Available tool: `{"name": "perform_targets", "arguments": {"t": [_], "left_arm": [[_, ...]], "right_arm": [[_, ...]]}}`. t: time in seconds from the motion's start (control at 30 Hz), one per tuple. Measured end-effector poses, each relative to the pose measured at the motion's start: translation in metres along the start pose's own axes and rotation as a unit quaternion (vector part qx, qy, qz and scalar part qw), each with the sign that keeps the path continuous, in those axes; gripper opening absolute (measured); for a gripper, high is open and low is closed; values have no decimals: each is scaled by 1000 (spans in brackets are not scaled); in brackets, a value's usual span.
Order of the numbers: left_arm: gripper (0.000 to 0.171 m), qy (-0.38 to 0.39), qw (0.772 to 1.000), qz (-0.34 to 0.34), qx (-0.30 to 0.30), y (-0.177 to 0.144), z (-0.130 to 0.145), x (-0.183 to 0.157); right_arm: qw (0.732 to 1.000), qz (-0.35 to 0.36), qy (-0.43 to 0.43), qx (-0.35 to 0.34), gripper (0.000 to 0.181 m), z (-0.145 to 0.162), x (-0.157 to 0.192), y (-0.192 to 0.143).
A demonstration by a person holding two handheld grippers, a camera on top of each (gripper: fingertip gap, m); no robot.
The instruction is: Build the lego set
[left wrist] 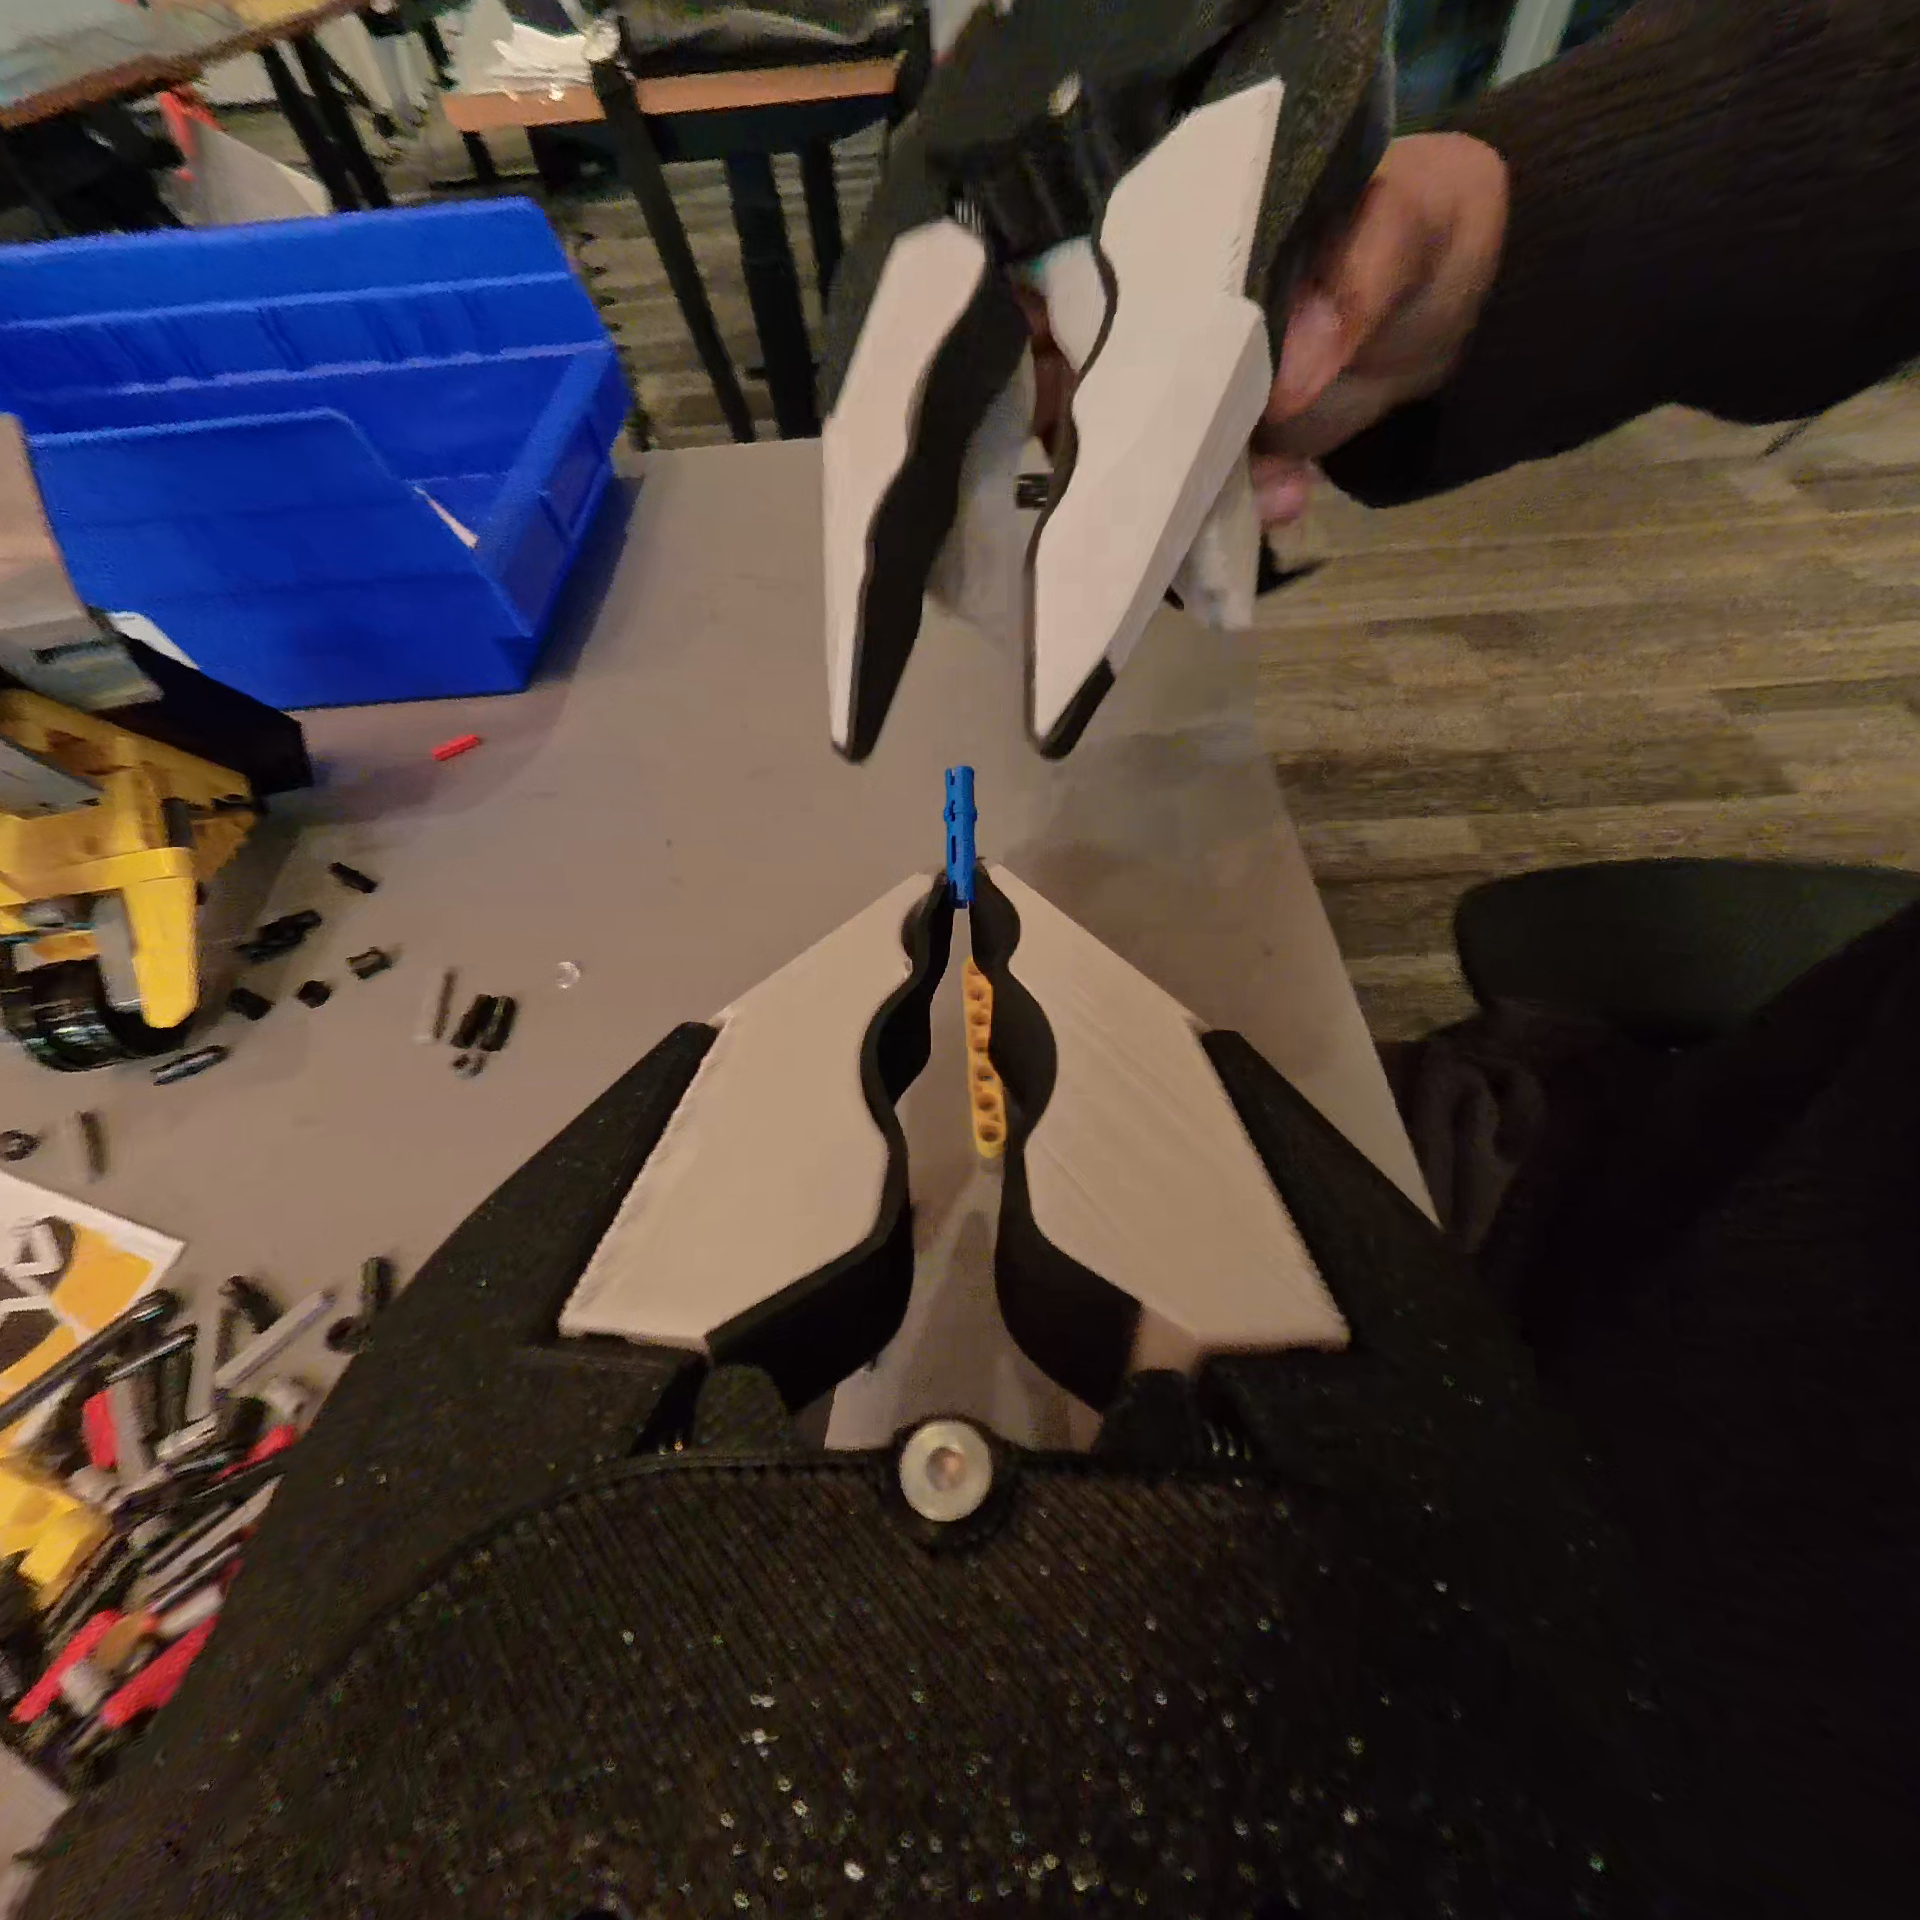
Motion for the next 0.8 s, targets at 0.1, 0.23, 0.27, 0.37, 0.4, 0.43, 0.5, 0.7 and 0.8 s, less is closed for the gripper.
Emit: {"name": "perform_targets", "arguments": {"t": [0.1, 0.23, 0.27, 0.37, 0.4, 0.43, 0.5, 0.7, 0.8], "left_arm": [[0, -41, 997, 69, -8, -6, 0, -5], [0, -85, 984, 158, -26, -18, -5, -13], [0, -93, 979, 181, -31, -22, -7, -16], [0, -115, 964, 236, -45, -31, -13, -24], [0, -121, 960, 250, -46, -33, -14, -25], [0, -124, 957, 260, -45, -34, -14, -27], [0, -130, 949, 283, -46, -38, -14, -30], [0, -136, 932, 334, -39, -47, -13, -37], [0, -126, 931, 341, -34, -49, -12, -41]], "right_arm": [[991, -1, -127, 46, 29, -9, 12, -4], [964, -9, -243, 103, 26, -9, 27, 5], [958, -13, -264, 112, 23, -8, 31, 9], [942, -24, -312, 122, 15, -8, 41, 18], [938, -26, -323, 127, 14, -8, 44, 20], [933, -28, -333, 131, 13, -8, 47, 22], [925, -33, -352, 140, 12, -9, 52, 25], [908, -47, -387, 154, 5, -7, 67, 33], [918, -68, -360, 152, 5, -5, 70, 35]]}}
Point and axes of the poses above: each gripper's, where its closed fingertips meet, y out along the fingers, z out of its underside, x = y × z across the jaws, the point moved 4 cm from there along -y, back along the fingers, and after that the axes turned 13 degrees about -z, right-handed, at the moved point
